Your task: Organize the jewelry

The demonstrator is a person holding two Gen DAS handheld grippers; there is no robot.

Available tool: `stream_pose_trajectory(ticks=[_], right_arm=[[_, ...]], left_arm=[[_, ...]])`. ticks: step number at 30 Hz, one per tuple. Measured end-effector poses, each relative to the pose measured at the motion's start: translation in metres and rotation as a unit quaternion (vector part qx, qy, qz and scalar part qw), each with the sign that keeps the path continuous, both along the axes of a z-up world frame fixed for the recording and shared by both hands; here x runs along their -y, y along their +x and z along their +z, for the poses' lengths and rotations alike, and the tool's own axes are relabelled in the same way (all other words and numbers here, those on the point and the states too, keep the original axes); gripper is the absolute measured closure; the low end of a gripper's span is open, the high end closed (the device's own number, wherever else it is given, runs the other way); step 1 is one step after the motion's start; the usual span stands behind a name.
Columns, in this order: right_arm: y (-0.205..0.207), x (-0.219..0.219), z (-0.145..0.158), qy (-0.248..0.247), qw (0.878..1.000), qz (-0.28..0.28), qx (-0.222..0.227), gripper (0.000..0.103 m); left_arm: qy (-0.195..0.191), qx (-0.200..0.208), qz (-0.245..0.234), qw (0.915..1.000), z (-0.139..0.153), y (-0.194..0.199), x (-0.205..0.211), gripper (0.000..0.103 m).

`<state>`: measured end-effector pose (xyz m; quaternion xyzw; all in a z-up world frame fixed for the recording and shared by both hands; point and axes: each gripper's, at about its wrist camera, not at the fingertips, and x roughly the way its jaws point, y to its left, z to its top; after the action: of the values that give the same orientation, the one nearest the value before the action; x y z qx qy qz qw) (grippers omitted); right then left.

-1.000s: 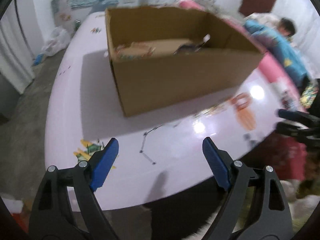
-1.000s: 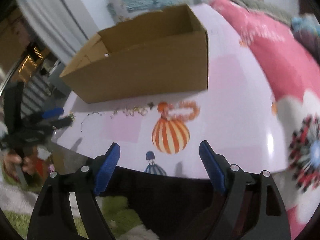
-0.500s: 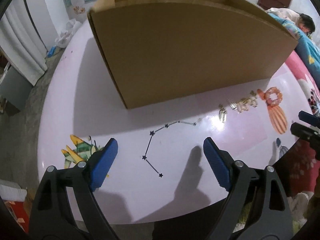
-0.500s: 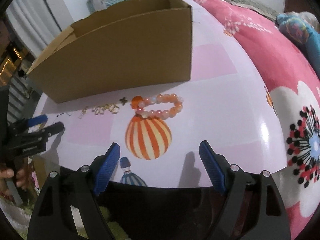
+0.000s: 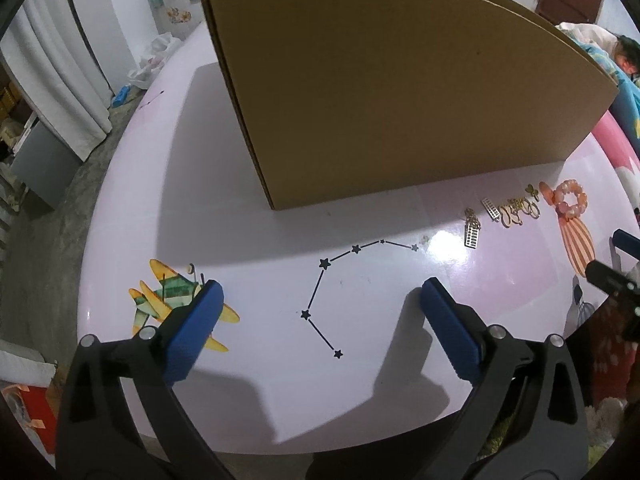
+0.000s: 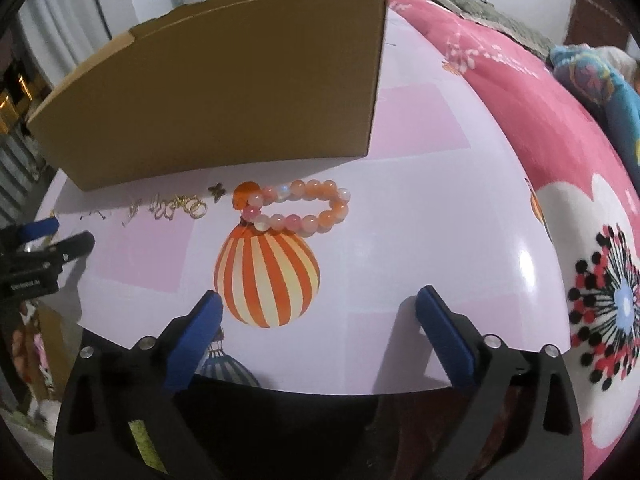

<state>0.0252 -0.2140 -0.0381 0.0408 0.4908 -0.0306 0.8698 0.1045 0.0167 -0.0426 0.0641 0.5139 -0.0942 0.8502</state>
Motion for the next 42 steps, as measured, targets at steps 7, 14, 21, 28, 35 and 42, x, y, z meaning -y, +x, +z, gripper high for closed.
stream_pose_trajectory(ticks=[7, 14, 21, 28, 35, 42], right_arm=[[0.0, -0.003, -0.003, -0.014, 1.0, 0.0, -0.003, 0.006], [0.001, 0.007, 0.001, 0.029, 1.0, -0.005, -0.001, 0.006], [-0.008, 0.026, 0.002, 0.109, 0.992, -0.03, 0.049, 0.006], [-0.006, 0.035, 0.003, 0.141, 0.988, -0.035, 0.055, 0.006], [-0.006, 0.028, 0.003, 0.12, 0.991, -0.031, 0.046, 0.006], [-0.005, 0.029, 0.003, 0.128, 0.99, -0.034, 0.041, 0.006]], left_arm=[[0.0, -0.008, -0.006, 0.9999, 0.003, 0.005, -0.003, 0.007], [0.001, -0.013, -0.008, 0.9999, 0.0, 0.012, -0.009, 0.007], [-0.001, -0.011, -0.009, 0.9999, 0.0, 0.015, -0.008, 0.007], [0.0, -0.012, -0.009, 0.9999, -0.002, 0.012, -0.008, 0.007], [0.0, -0.014, -0.009, 0.9999, -0.001, 0.012, -0.007, 0.007], [0.0, -0.013, -0.009, 0.9999, -0.001, 0.012, -0.008, 0.007]])
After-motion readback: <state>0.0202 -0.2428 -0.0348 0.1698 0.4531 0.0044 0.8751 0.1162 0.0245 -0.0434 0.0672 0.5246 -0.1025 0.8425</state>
